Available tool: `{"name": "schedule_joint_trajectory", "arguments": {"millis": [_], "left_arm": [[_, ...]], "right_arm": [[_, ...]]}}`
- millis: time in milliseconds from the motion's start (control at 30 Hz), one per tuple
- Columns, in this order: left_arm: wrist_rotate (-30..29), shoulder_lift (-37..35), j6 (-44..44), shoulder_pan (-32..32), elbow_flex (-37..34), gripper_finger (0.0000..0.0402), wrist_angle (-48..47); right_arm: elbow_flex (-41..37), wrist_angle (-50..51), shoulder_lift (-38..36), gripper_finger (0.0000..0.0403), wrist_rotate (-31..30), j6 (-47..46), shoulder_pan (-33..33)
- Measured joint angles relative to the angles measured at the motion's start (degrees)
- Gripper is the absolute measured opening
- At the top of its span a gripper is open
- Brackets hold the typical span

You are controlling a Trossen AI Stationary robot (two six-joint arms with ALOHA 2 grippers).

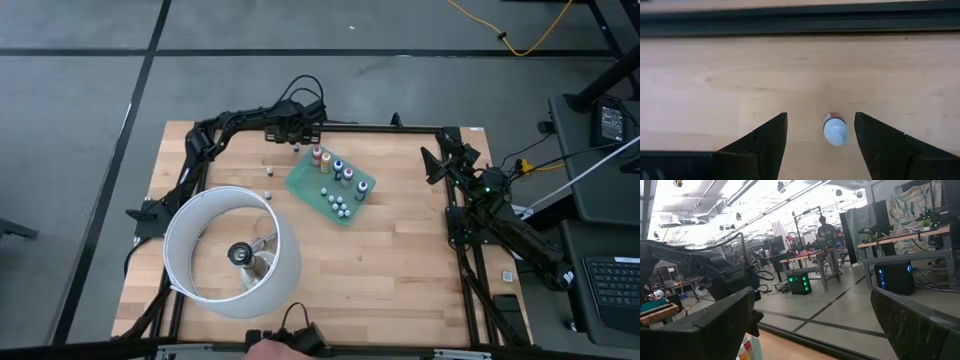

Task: Pick & Place food coloring
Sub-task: Put the small red food coloring bottle into the green bin

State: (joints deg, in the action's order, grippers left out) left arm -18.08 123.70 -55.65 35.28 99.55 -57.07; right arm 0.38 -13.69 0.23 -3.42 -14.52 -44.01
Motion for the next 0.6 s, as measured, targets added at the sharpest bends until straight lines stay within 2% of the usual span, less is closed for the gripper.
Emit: {"name": "schedule_joint_trajectory", "arguments": {"millis": [333, 600], "left_arm": [[1.10, 0.31, -6.06, 0.34, -0.04, 0.0223, 0.31], [4.70, 2.21, -7.70, 0.44, -0.11, 0.0223, 0.38]], "right_arm": [[-0.02, -0.02, 0.00, 0.0399, 0.00, 0.00, 0.00], [-0.01, 0.00, 0.00, 0.0399, 0.00, 0.01, 0.01]]}}
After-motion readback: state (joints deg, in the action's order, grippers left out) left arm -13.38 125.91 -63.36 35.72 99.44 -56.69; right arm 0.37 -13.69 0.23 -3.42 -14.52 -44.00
